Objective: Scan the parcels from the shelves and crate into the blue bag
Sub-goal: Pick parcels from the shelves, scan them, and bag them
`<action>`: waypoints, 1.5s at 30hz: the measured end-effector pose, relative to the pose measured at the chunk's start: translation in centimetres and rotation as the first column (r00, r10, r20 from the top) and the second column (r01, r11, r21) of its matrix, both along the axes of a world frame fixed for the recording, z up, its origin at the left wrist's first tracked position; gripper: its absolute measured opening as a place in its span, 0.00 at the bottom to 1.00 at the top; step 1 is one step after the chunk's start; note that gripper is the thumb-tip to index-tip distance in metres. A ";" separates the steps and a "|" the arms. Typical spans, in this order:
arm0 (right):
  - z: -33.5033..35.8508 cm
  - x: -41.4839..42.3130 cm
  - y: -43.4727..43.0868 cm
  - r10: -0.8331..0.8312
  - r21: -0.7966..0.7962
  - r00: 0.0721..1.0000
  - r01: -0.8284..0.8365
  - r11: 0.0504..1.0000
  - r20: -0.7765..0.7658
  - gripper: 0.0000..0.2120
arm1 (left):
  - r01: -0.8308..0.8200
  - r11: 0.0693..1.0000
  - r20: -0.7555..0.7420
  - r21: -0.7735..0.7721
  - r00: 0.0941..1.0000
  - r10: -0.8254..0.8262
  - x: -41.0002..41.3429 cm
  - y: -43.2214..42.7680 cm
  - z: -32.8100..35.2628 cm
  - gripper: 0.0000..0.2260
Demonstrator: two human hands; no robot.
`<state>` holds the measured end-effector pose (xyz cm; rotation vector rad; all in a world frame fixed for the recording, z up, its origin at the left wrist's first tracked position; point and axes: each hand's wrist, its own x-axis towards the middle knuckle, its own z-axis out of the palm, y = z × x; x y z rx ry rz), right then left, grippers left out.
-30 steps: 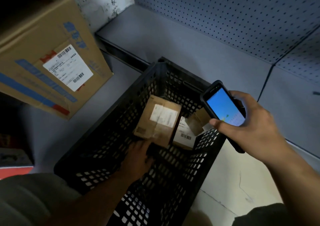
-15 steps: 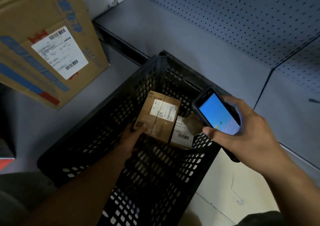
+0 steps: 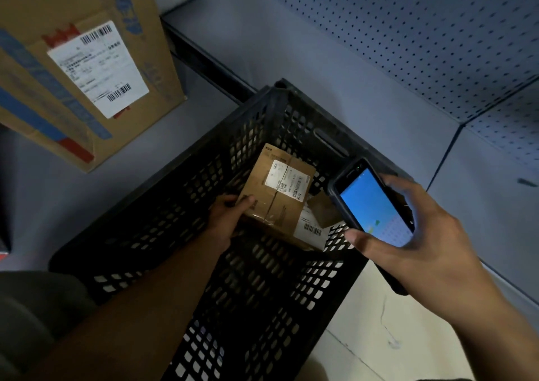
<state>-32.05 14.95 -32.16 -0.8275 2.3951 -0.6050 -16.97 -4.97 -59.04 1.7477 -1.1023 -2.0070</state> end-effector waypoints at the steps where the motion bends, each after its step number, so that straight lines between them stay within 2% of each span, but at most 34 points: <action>1: 0.0 -0.1 0.0 0.002 -0.002 1.000 -0.002 1.000 -0.017 0.42 | 0.017 1.000 -0.006 0.002 1.000 -0.017 0.0 -0.1 0.0 0.20; 7: -0.5 -1.5 -0.2 -0.020 -0.061 1.000 0.020 0.998 -0.009 0.43 | 0.107 0.994 0.002 0.026 0.994 -0.107 0.3 -0.7 1.4 0.23; 12: -1.2 -2.1 -1.3 0.040 -0.045 0.994 -0.045 0.998 -0.099 0.42 | 0.131 0.981 0.114 -0.145 0.987 -0.115 -0.2 -0.3 6.5 0.24; 14: -1.4 -2.5 -1.8 0.056 -0.044 0.994 -0.060 0.997 -0.098 0.41 | 0.195 0.957 0.165 -0.215 0.973 -0.161 0.3 0.1 9.6 0.30; 17: -1.4 -3.3 -2.3 0.088 -0.071 0.989 -0.097 0.993 -0.115 0.39 | 0.279 0.909 0.190 -0.308 0.955 -0.229 2.3 0.2 14.5 0.41; 19: -1.2 -3.8 -2.5 0.106 -0.068 0.986 -0.115 0.991 -0.128 0.40 | 0.314 0.879 0.187 -0.360 0.947 -0.261 4.1 0.1 17.6 0.39; 21: -1.2 -4.2 -2.5 0.147 -0.025 0.979 -0.152 0.988 -0.142 0.41 | 0.385 0.804 0.257 -0.453 0.920 -0.296 6.1 -0.5 19.9 0.38; 23: -1.4 -4.5 -2.4 0.218 0.031 0.966 -0.215 0.976 -0.137 0.43 | 0.473 0.699 0.354 -0.537 0.878 -0.322 8.0 -1.2 21.6 0.41; 25: -1.5 -4.6 -2.2 0.285 0.070 0.952 -0.278 0.958 -0.112 0.43 | 0.506 0.660 0.411 -0.555 0.857 -0.311 9.2 -1.7 22.5 0.45; 31: -2.1 -3.3 -2.3 0.380 0.184 0.910 -0.350 0.918 -0.164 0.43 | 0.379 0.683 0.313 -0.624 0.922 -0.226 9.3 -3.0 22.9 0.47; 37: -1.3 -1.9 -2.9 0.436 0.250 0.892 -0.398 0.883 -0.118 0.42 | 0.248 0.730 0.227 -0.637 0.965 -0.130 10.3 -3.8 22.3 0.45; 41: -1.3 -2.0 -3.4 0.398 0.279 0.907 -0.350 0.894 -0.140 0.44 | 0.186 0.698 0.167 -0.692 0.981 -0.096 10.9 -4.3 22.4 0.42; 45: -0.6 -1.4 -4.1 0.358 0.221 0.917 -0.318 0.922 -0.174 0.46 | 0.156 0.687 0.140 -0.709 0.987 -0.080 11.1 -4.4 23.4 0.42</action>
